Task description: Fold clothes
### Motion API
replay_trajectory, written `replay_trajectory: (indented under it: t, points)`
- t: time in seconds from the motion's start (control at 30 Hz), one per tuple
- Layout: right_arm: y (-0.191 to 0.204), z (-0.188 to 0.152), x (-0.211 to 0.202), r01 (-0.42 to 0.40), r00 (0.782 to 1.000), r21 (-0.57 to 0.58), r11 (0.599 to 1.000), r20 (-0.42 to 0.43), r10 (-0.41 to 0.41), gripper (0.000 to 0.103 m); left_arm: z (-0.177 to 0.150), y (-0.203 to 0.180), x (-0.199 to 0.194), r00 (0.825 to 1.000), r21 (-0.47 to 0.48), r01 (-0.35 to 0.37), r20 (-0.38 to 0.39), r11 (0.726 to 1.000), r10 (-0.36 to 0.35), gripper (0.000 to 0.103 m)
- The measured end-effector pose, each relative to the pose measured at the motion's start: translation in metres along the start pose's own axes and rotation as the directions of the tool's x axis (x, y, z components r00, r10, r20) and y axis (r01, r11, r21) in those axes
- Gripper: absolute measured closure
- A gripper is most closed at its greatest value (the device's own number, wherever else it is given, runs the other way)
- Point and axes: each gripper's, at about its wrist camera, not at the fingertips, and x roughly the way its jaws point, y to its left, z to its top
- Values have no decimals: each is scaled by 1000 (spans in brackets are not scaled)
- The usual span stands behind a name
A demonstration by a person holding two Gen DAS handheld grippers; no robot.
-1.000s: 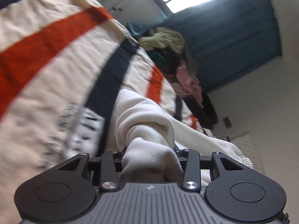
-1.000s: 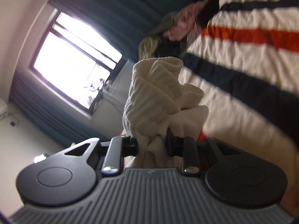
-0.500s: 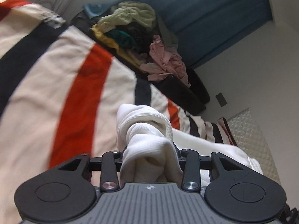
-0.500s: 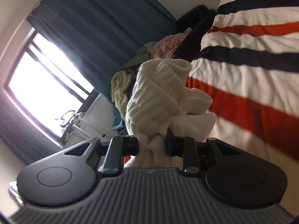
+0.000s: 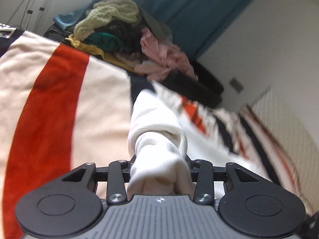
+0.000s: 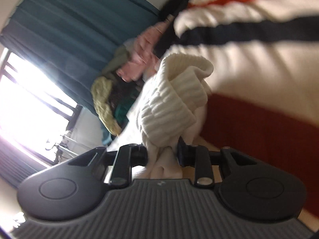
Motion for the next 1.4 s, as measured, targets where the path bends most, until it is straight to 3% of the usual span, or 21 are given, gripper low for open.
replay_trajectory:
  t: [0.13, 0.2, 0.3, 0.7, 0.9, 1.0, 1.07, 1.17, 1.23, 1.4]
  points:
    - [-22, -27, -11, 60, 998, 46, 997, -33, -58, 65, -15, 14, -9, 998, 35, -7, -55, 999, 9, 52]
    - [-16, -27, -17, 167, 983, 59, 984, -90, -162, 61, -14, 9, -20, 996, 46, -37, -77, 998, 41, 42]
    - [8, -22, -36, 215, 969, 15, 976, -125, -212, 62, -10, -7, -49, 993, 76, -74, -86, 994, 81, 42]
    - [149, -26, -176, 144, 988, -294, 945, -3, -152, 62, 11, -113, -239, 990, 249, -111, 109, 962, 86, 36]
    - [201, -51, -250, 106, 994, -456, 884, 61, -87, 61, -5, -148, -334, 973, 341, -166, 208, 925, 98, 30]
    - [221, -70, -285, 95, 994, -539, 837, 93, -53, 60, -16, -155, -374, 971, 348, -171, 218, 922, 97, 12]
    - [227, -83, -305, 83, 995, -586, 806, 97, -32, 47, -24, -158, -400, 970, 365, -172, 227, 915, 92, 0]
    - [232, -102, -332, 65, 994, -628, 775, 110, 6, 32, -39, -161, -435, 964, 405, -183, 252, 896, 83, 0]
    - [231, -114, -348, 48, 991, -631, 774, 129, 43, 14, -52, -163, -455, 962, 434, -188, 263, 881, 75, 0]
    - [229, -149, -373, 43, 979, -659, 751, 177, 99, 12, -90, -166, -492, 958, 498, -190, 281, 846, 50, 0]
